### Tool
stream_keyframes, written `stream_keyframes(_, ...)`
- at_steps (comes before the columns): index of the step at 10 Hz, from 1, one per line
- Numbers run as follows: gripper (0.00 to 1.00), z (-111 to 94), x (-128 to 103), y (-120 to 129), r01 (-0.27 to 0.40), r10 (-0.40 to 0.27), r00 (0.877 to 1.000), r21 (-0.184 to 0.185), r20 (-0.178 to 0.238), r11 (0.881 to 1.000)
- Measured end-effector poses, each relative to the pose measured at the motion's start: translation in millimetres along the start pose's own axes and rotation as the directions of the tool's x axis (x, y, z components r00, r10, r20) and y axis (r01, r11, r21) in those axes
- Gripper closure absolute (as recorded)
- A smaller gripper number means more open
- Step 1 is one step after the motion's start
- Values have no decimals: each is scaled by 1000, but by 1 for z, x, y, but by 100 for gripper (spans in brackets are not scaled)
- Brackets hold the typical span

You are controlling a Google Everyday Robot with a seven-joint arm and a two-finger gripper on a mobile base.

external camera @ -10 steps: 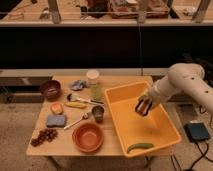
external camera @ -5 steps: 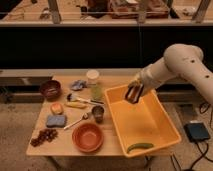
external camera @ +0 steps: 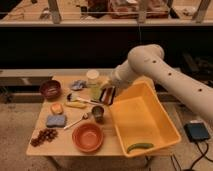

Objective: Wipe red bowl with eraser

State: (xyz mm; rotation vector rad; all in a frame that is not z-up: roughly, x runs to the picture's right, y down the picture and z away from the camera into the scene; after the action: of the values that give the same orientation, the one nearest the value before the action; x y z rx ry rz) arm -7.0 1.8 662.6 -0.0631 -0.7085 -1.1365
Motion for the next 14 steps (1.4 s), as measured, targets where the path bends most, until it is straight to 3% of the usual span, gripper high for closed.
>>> stream_keyframes(3, 100, 60, -40, -42, 103, -102, 993, -19, 52, 995)
stream_keyframes(5, 100, 89, -65, -51, 134, -132, 989, -30, 62, 991)
stream_keyframes(8, 100, 91, -66, -50, 131, -129, 990, -30, 63, 991)
stream_keyframes(10, 100, 97, -70, -52, 153, -148, 983, -41, 107, 987)
stream_keyframes(12, 100, 114, -96, -48, 182, -168, 971, -69, 169, 981)
stream_keyframes(14, 100, 114, -131, -34, 188, -164, 966, -104, 201, 977)
